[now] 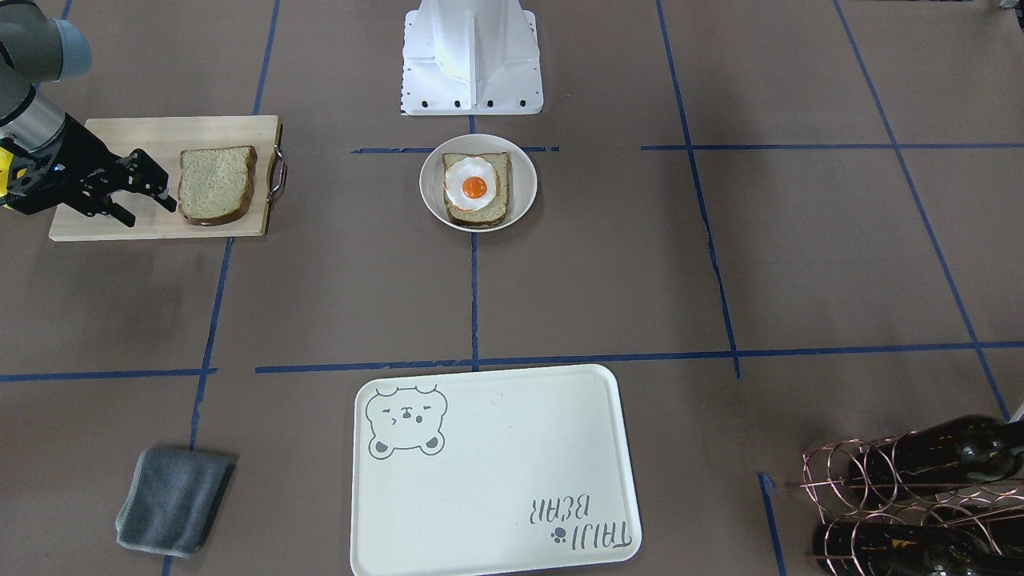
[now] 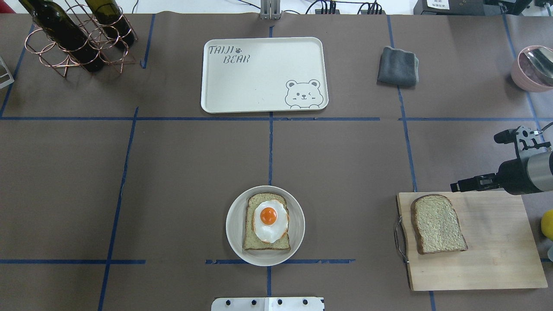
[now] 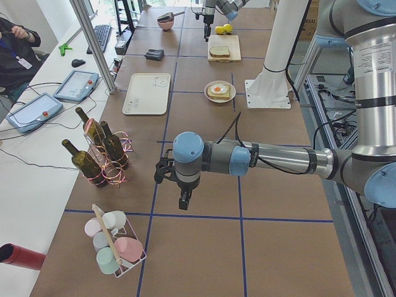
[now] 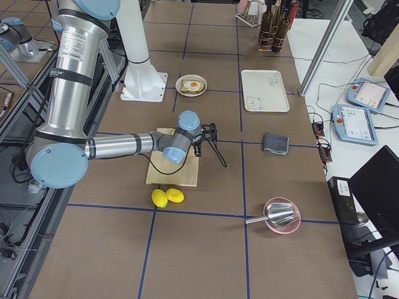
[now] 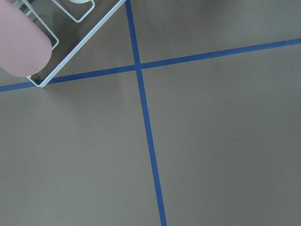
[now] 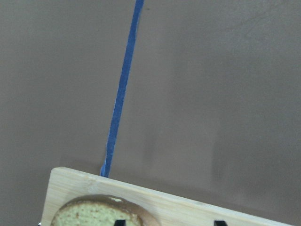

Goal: Make sandwich and place on tray
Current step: 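Move the right gripper down to the bread slice on the wooden board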

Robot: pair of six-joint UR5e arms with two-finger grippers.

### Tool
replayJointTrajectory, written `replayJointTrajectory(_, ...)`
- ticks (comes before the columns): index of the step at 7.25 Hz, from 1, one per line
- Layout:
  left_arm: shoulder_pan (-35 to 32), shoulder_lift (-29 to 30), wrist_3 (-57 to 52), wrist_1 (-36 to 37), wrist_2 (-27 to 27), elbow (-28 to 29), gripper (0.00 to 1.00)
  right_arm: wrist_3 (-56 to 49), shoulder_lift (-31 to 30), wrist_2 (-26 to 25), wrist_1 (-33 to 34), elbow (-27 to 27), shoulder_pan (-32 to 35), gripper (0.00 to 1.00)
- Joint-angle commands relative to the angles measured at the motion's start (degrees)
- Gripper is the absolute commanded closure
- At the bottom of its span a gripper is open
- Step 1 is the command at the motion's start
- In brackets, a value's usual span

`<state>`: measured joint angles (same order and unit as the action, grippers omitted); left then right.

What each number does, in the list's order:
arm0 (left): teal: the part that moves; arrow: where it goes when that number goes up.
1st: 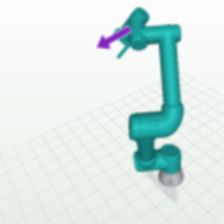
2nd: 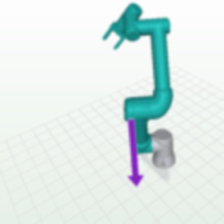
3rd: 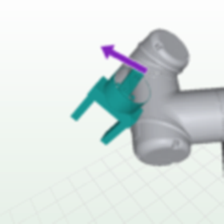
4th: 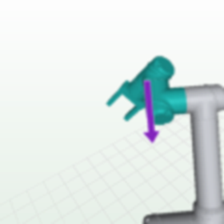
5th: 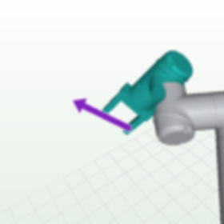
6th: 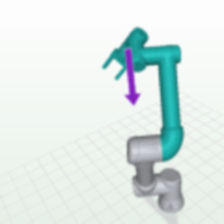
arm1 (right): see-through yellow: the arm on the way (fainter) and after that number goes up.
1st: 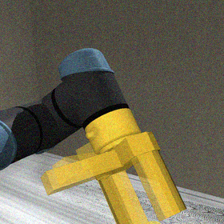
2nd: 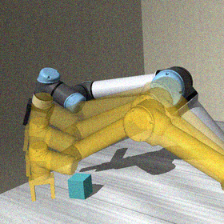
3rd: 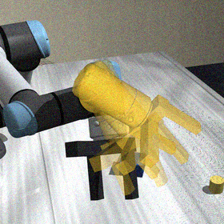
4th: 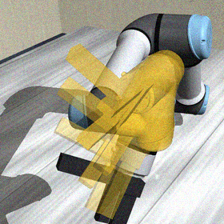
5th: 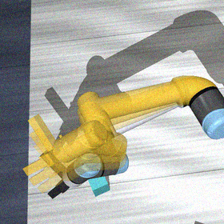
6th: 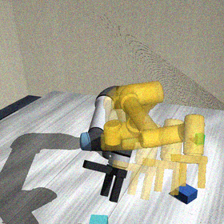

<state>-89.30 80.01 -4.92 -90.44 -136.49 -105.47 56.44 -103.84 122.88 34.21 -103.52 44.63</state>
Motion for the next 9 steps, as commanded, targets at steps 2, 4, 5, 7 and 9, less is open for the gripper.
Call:
replayJointTrajectory(2, 0.00, -0.03, 0.00, 0.00, 0.00, 0.00, 0.00, 0.16, -1.89, -0.62, -0.37, -2.65, -3.23, 0.44)
replayJointTrajectory(4, 0.00, -0.03, 0.00, 0.00, 0.00, 0.09, 0.00, 0.07, -3.03, -4.48, -0.37, -2.56, -6.13, 0.46)
replayJointTrajectory(5, 0.00, -0.03, 0.00, 0.00, 0.00, 0.18, 0.00, 0.07, -3.56, -4.67, -0.37, -2.56, -6.31, 0.50)
replayJointTrajectory(7, 0.00, -0.03, 0.00, -0.09, 0.00, 0.35, 0.00, 0.07, -3.48, -4.76, -0.37, -2.48, -7.01, 0.52)
replayJointTrajectory(9, 0.00, -0.02, 0.00, -0.09, 0.00, 0.35, 0.00, 0.07, -3.13, -4.76, -0.28, -2.48, -7.19, 0.52)
